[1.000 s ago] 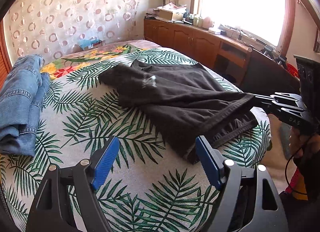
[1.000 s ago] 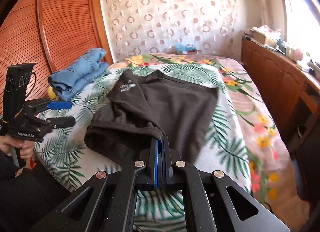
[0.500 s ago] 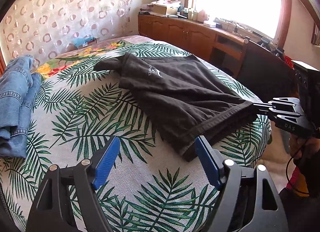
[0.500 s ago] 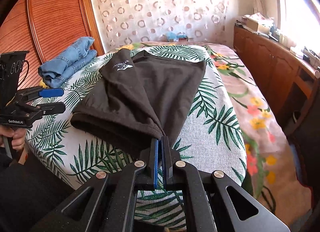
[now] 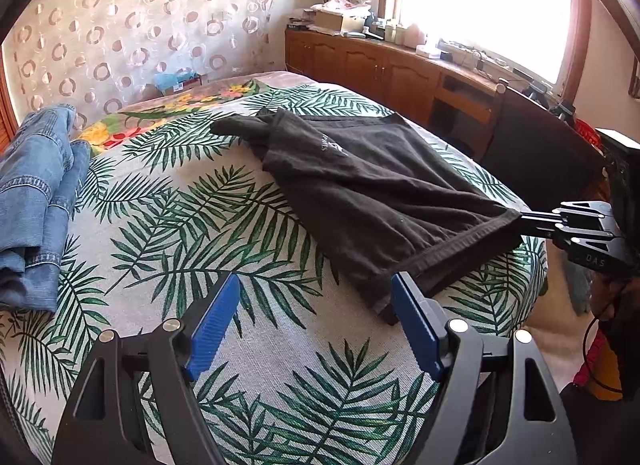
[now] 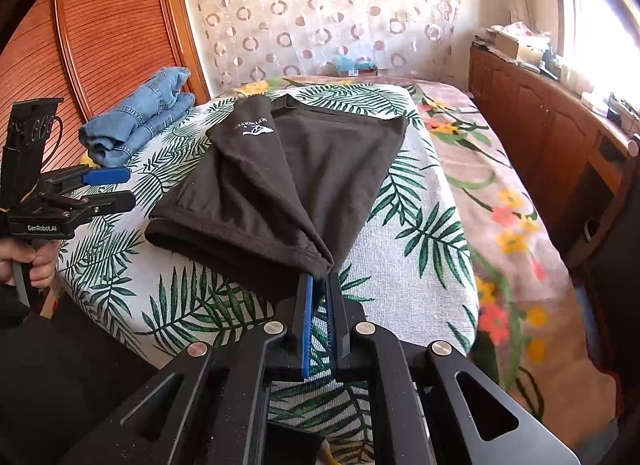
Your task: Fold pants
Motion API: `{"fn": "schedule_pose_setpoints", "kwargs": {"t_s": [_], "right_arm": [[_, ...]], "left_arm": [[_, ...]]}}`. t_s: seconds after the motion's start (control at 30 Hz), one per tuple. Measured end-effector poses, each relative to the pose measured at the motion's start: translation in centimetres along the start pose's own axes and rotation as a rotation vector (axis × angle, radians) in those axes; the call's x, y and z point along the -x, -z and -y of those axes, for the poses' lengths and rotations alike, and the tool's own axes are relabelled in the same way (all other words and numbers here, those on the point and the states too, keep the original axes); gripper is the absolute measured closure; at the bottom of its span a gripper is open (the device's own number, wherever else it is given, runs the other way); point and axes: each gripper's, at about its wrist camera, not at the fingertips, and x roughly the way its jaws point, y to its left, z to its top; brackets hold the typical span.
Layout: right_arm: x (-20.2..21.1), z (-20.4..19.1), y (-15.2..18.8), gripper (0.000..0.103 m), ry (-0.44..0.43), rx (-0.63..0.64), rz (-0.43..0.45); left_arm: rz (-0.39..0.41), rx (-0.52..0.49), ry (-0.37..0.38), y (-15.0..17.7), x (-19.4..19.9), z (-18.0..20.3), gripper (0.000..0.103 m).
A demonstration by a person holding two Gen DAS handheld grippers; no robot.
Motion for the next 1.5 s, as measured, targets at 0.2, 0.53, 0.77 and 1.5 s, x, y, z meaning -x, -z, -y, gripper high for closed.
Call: {"fn": "schedule_pose_setpoints", "kwargs": {"t_s": [0.2, 0.53, 0.77, 1.5], "right_arm": [[1.5, -0.1, -0.5, 0.089, 0.012, 0.011, 0.029], [-0.9, -3.3, -5.1, 0.078, -0.058, 0.071, 0.1], [-5.3, -5.5, -8.5, 0.078, -0.116, 0.134, 0.088], [-15.0, -9.7, -14.6, 0.078, -0.122, 0.279, -0.054]], "left_arm": [[0.016, 0.021, -0.014, -0.2, 0.3, -0.6, 0.024], [0.041, 0.041, -0.06, -1.3, 0.0, -2.3, 0.024], [0.04, 0.055, -0.084, -1.6, -0.6, -3.9, 0.024], [0.019, 0.116, -0.113, -0.3, -0.9, -7.9, 0.024]]}}
